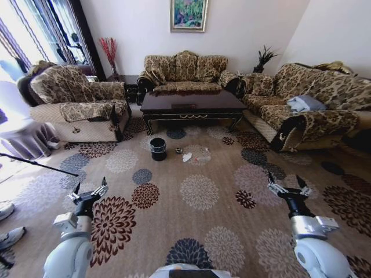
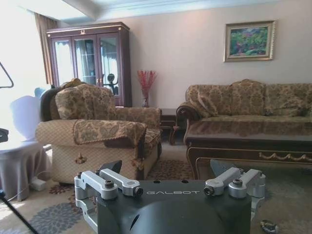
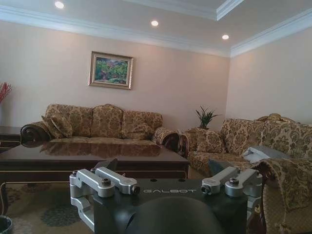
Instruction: Move to the front of the table and pick up the trash from the floor, then place it into the trash bin.
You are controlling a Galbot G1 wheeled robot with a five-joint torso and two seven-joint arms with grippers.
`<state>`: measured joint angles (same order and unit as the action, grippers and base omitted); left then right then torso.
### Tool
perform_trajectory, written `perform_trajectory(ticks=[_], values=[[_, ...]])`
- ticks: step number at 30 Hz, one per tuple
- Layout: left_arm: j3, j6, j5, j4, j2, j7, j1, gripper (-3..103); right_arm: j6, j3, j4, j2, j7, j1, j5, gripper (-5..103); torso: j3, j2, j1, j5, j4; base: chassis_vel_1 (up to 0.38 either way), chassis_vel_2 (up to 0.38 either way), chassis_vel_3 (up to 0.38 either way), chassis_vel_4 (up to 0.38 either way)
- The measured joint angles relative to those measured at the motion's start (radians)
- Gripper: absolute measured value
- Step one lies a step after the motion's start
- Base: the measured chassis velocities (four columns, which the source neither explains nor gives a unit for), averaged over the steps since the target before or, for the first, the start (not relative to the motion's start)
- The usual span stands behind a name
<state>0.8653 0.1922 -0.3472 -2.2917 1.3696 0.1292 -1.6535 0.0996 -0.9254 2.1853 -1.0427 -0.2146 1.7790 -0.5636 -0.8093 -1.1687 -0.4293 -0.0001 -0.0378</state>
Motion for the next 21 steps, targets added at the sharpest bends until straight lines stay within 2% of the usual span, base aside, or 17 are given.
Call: perform_trajectory(ticks=[2,6,7,9,11,14,18,21], values=[[0.001,0.005,-0.012,-0.011,-0.012,-0.012,0.002,100,-0.003,-0.004,0.007,0.005,0.004,-0.001,-0.001,100,0.000,0.000,0.000,0.0000,0.0000,0.000,0.000,0.000,0.000],[0.010,0.023,-0.071,-0.014,-0.055,-0.042,0.032,100,0.048,-0.014,0.005,0.033,0.106,-0.003,-0.001,100,0.000,0.000,0.000,0.0000,-0.0004,0.000,0.000,0.000,0.000],[0.010,0.023,-0.071,-0.014,-0.055,-0.042,0.032,100,0.048,-0.014,0.005,0.033,0.106,-0.003,-0.001,100,0.000,0.000,0.000,0.0000,-0.0004,0.000,0.000,0.000,0.000],[0.016,0.026,-0.081,-0.002,-0.067,-0.068,0.039,100,0.056,-0.014,0.003,0.041,0.125,-0.005,-0.010,100,0.000,0.000,0.000,0.0001,-0.0003,0.000,0.000,0.000,0.000],[0.023,0.001,-0.070,0.012,-0.078,-0.136,0.038,100,0.059,-0.014,0.002,0.050,0.141,-0.006,-0.022,100,0.000,0.000,0.000,-0.0001,-0.0002,0.000,0.000,0.000,0.000],[0.026,-0.021,-0.068,0.009,-0.080,-0.170,0.038,100,0.060,-0.014,0.001,0.057,0.155,-0.006,-0.027,100,0.000,0.000,0.000,0.0000,-0.0003,0.000,0.000,0.000,0.000],[0.029,-0.022,-0.104,-0.011,-0.068,-0.170,0.043,100,0.061,-0.013,0.008,0.060,0.155,-0.004,-0.039,100,0.000,0.000,0.000,0.0000,-0.0003,0.000,0.000,0.000,0.000],[0.030,-0.021,-0.102,-0.020,-0.063,-0.162,0.040,100,0.101,-0.015,0.002,0.056,0.147,0.002,-0.040,100,0.000,0.000,0.000,0.0000,-0.0001,0.000,0.000,0.000,0.000]])
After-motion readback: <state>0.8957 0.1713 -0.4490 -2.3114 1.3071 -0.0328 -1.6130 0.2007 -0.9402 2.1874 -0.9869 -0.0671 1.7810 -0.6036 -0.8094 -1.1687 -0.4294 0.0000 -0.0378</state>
